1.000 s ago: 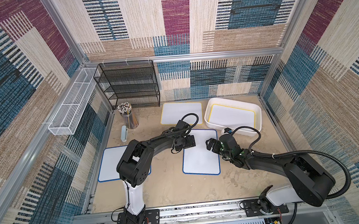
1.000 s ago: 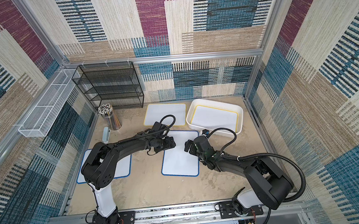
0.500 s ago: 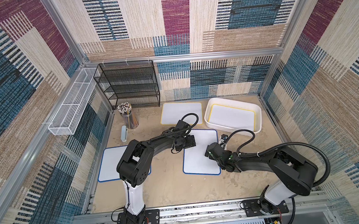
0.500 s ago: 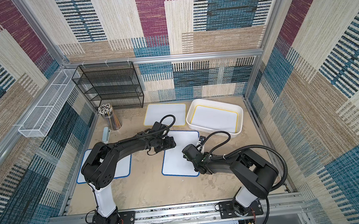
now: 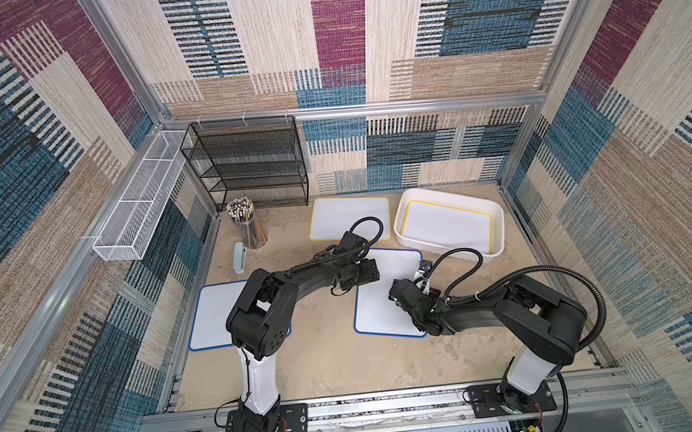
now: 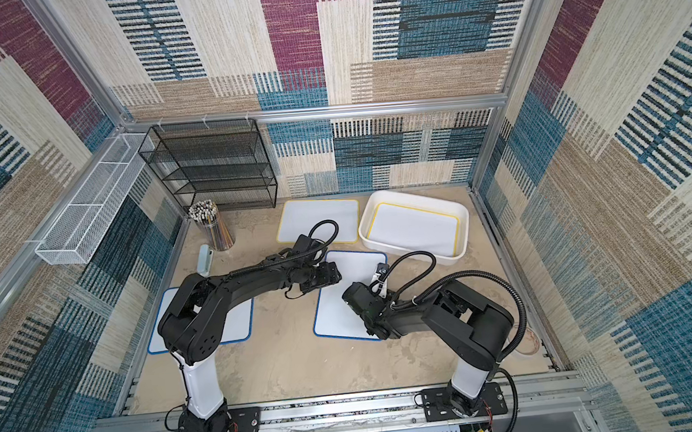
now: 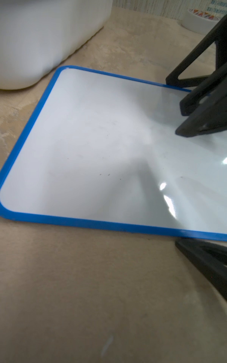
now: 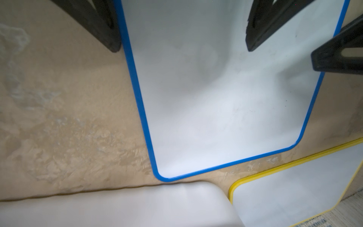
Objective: Put the whiteboard into the storage box
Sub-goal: Pick up the whiteboard at the center of the board.
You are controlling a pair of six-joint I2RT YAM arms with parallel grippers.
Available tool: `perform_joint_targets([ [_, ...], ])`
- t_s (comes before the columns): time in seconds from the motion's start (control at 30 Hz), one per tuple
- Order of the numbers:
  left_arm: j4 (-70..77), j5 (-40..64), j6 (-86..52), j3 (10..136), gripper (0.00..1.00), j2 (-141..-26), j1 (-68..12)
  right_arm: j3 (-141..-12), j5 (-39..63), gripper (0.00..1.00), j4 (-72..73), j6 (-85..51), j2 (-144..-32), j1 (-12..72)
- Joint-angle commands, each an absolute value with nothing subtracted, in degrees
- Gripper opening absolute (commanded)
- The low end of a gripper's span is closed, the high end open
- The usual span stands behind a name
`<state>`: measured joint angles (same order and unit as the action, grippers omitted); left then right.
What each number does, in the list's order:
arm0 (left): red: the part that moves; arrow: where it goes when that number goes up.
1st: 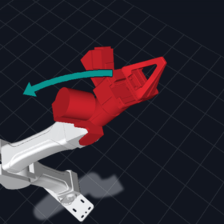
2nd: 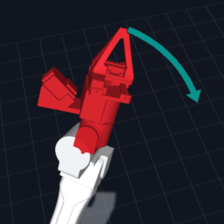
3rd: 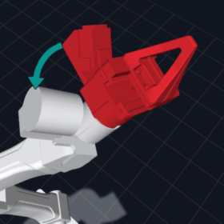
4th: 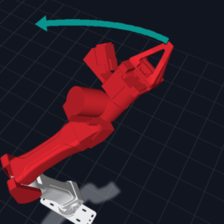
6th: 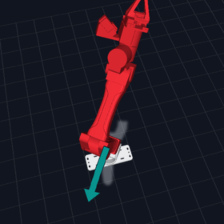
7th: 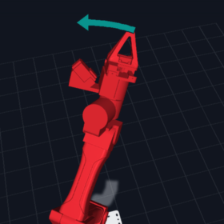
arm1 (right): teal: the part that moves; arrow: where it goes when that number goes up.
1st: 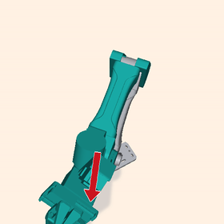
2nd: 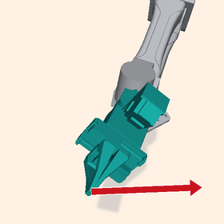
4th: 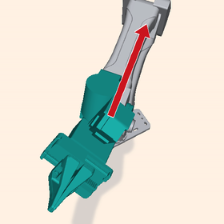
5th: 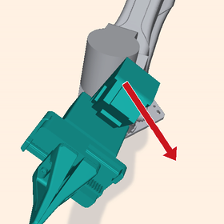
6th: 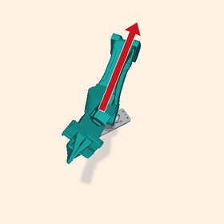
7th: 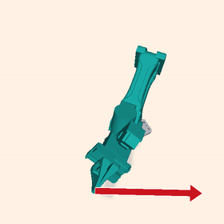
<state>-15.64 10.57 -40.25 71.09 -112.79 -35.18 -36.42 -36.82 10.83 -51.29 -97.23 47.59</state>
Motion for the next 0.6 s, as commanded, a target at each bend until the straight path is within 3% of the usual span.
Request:
perform_joint_targets([
  [0.0, -27.2, 15.9, -43.1, 69.2, 0.84, -116.5, -35.8, -37.6, -7.9, 1.0, 15.3, -54.4, -97.6, 47.0],
  [0.23, -26.6, 16.2, -43.2, 68.9, 0.84, -116.7, -36.3, -32.7, 6.6, 1.0, 23.6, -61.5, -92.8, 41.5],
  [0.57, -26.4, 16.3, -43.2, 68.9, 0.84, -116.2, -36.6, -29.8, 15.4, 1.0, 22.8, -72.9, -88.8, 35.2],
])
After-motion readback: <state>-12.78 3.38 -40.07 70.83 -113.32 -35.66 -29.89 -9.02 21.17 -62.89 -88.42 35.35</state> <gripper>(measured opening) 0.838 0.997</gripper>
